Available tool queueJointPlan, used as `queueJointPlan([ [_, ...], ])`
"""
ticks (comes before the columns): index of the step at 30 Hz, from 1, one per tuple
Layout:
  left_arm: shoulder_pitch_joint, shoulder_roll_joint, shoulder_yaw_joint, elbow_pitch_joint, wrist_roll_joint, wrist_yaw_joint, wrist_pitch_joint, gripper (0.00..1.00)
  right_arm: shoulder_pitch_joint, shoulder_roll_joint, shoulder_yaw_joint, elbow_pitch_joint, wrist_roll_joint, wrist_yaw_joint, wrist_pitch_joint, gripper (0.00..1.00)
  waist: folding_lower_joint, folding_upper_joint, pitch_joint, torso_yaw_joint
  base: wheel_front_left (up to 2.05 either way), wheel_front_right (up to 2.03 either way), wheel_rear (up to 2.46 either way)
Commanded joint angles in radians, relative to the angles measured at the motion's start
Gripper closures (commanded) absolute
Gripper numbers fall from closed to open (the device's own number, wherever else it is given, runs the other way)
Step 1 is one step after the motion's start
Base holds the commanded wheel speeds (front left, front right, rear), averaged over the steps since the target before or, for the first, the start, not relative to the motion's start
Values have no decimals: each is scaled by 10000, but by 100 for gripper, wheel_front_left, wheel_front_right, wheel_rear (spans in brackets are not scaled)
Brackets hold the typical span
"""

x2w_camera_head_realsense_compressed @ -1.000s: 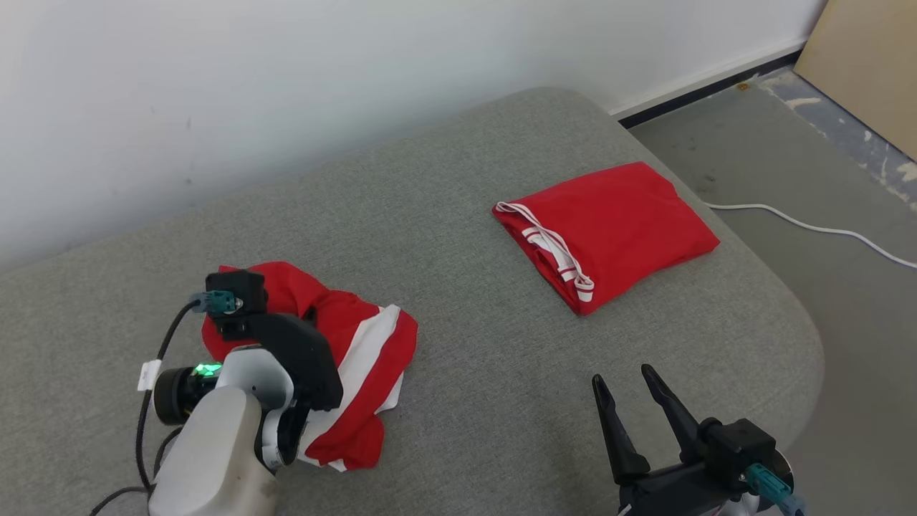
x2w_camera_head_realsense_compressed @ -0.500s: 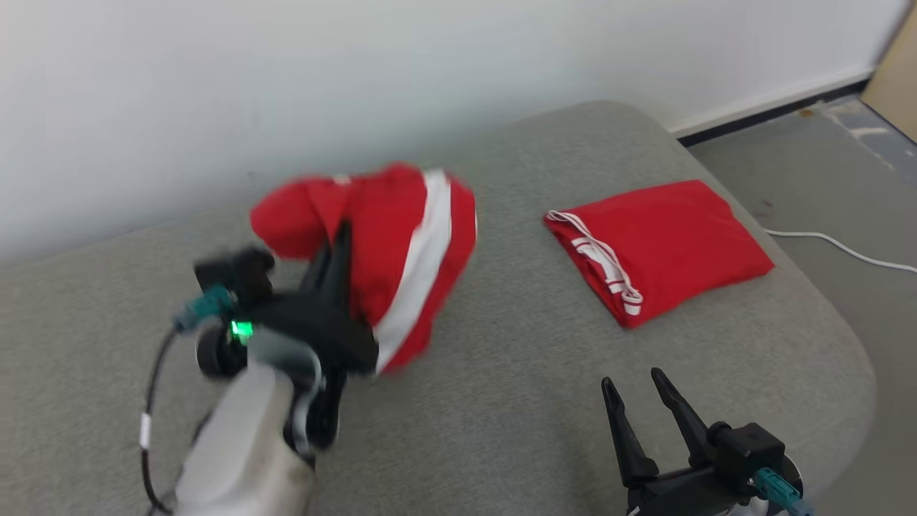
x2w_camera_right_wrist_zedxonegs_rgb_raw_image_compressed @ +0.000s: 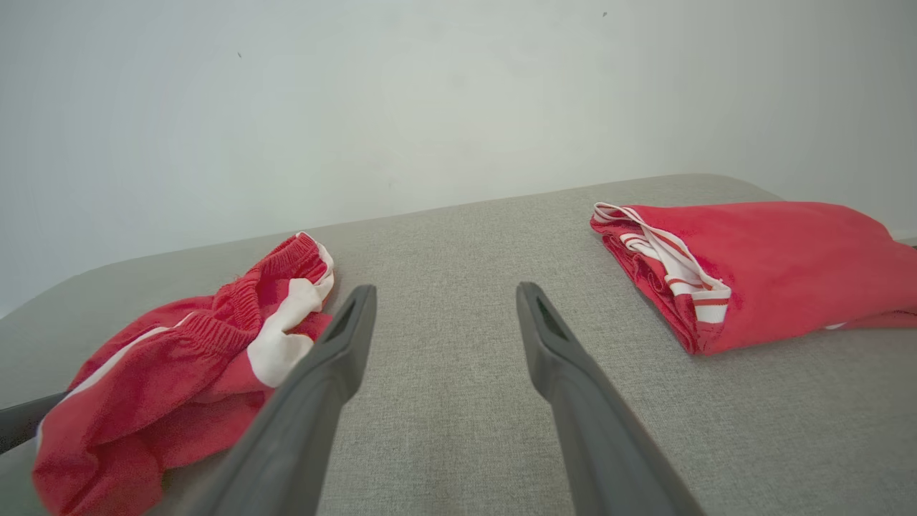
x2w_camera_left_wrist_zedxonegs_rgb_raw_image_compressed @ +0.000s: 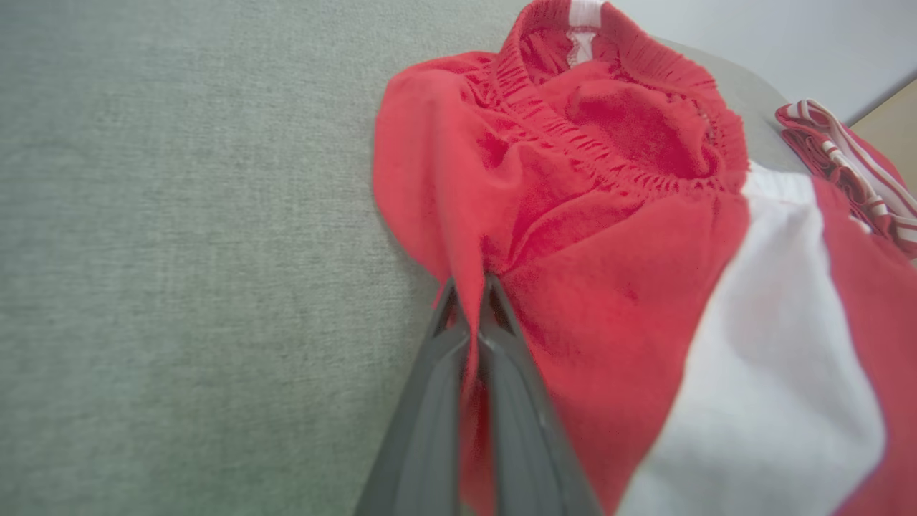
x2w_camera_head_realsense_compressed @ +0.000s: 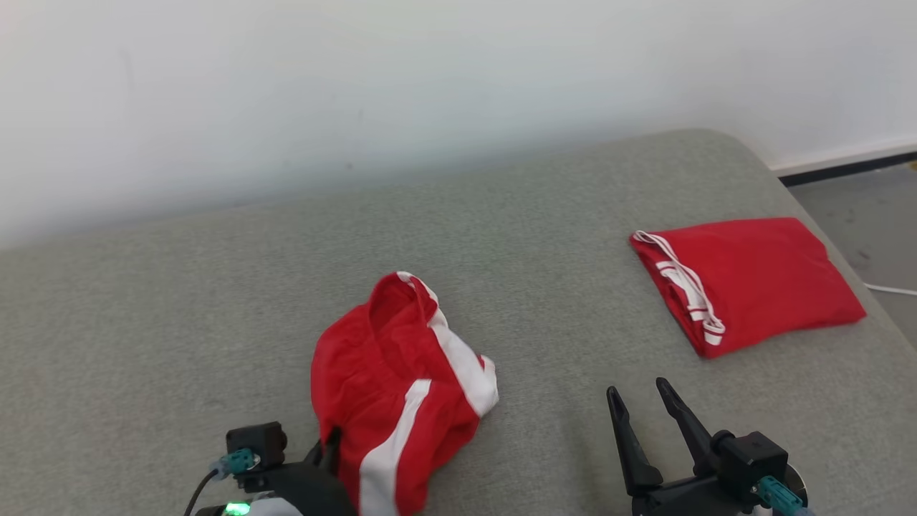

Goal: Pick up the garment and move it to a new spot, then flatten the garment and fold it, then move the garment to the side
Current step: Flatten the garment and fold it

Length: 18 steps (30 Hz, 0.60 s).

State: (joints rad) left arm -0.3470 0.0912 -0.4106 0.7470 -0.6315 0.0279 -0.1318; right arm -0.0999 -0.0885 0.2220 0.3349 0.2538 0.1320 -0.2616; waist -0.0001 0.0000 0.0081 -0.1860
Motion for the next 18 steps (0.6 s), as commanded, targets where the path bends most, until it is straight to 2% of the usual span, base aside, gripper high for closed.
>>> queueJointPlan([
  [1, 163, 206, 3, -72, 73, 109, -3, 70, 119, 13, 21, 8, -25, -30, -45, 0, 1, 0, -149, 370, 0, 0, 0],
  [2, 167, 280, -18, -116, 146, 168, 10, 32, 133, 25, 33, 12, -28, -30, -45, 0, 1, 0, -163, 404, 0, 0, 0],
  [3, 159, 361, -37, -173, 193, 222, 12, 0, 137, 30, 43, 20, -30, -30, -45, 0, 1, 0, -176, 422, 0, 0, 0],
  [12, -483, 964, -278, -1299, 700, 502, 285, 0, 150, 90, 59, 54, 34, -30, -45, 0, 1, 0, -285, 420, 0, 0, 0],
  [18, -1232, 972, -934, -2260, 886, 312, 2032, 0, 178, 117, 56, 45, 35, -30, -45, 0, 1, 0, -286, 294, 0, 0, 0],
])
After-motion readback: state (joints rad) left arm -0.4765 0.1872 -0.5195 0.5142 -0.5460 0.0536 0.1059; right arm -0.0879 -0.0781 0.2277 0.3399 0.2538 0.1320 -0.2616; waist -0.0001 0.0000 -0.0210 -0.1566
